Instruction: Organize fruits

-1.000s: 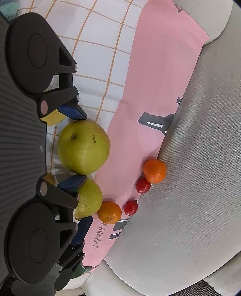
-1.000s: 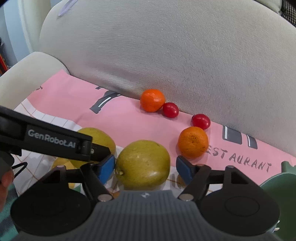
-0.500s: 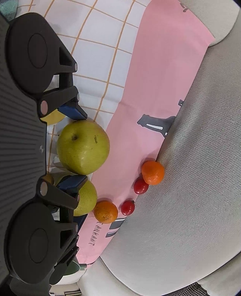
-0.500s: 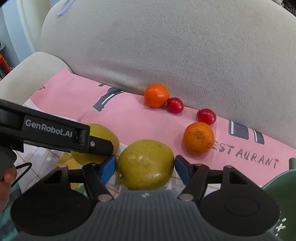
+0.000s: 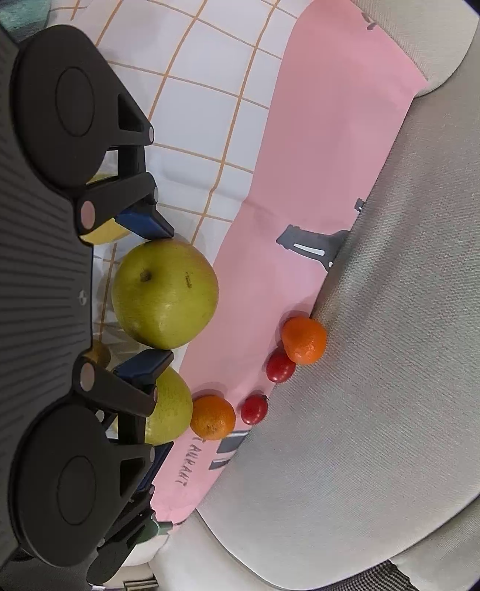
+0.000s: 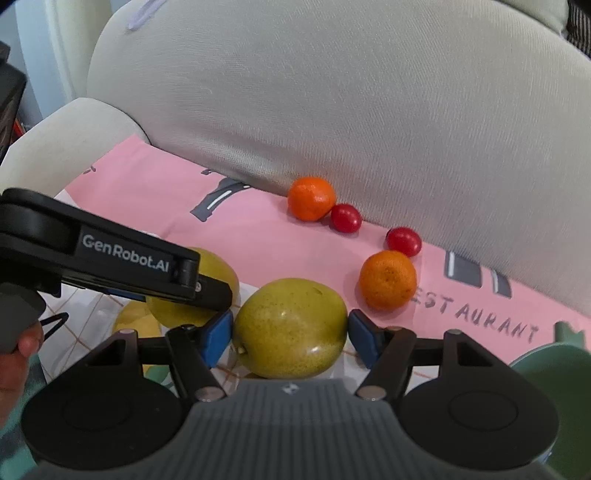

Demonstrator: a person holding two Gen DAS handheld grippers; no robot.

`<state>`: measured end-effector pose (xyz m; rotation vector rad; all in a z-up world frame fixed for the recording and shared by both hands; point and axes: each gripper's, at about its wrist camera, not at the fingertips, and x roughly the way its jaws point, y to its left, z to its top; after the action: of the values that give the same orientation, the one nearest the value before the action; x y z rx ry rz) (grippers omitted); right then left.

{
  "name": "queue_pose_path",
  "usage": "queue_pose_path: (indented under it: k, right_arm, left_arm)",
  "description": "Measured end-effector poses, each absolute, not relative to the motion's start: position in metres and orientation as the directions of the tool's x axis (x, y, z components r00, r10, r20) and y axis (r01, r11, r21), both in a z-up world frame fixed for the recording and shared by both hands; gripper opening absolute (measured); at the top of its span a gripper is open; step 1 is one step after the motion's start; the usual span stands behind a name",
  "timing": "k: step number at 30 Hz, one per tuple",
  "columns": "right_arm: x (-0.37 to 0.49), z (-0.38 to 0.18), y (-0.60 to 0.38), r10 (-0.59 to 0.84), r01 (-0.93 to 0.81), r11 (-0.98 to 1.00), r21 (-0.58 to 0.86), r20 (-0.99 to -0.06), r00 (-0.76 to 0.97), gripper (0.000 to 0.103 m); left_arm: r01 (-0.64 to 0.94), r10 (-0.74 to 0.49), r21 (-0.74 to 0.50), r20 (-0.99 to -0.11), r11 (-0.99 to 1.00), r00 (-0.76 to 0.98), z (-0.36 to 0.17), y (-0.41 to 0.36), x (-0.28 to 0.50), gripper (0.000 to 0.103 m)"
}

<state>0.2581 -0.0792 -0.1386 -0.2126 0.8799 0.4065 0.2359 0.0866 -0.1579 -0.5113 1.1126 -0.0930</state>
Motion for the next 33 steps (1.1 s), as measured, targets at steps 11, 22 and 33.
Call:
queue_pose_path:
  k: [11,22,33]
  right_arm:
    - [0.235,-0.109,-0.091,0.28,-0.44,0.898,-0.02,-0.744,0.607,0.065]
    - [0.196,-0.071,-0.116,0.301,-0.444,0.895,-0.045,-0.675,0.674,0.065]
    - [0.164,-0.057,-0.171,0.251,-0.364,0.931,-0.04,-0.654,0.714,0.066]
  left_arm:
    - [-0.142,-0.306,-0.43,-0.803,0.892,0.512,-0.115,0.079,0.22,0.074]
    - [-0.065,-0.294,-0.39,-0.783,0.918,0.548,-0.07,0.051,0.197,0.074]
    - [0.059,-0.33,-0.356,-0.776,0.933,0.537,-0.047,-0.001,0.183,0.074]
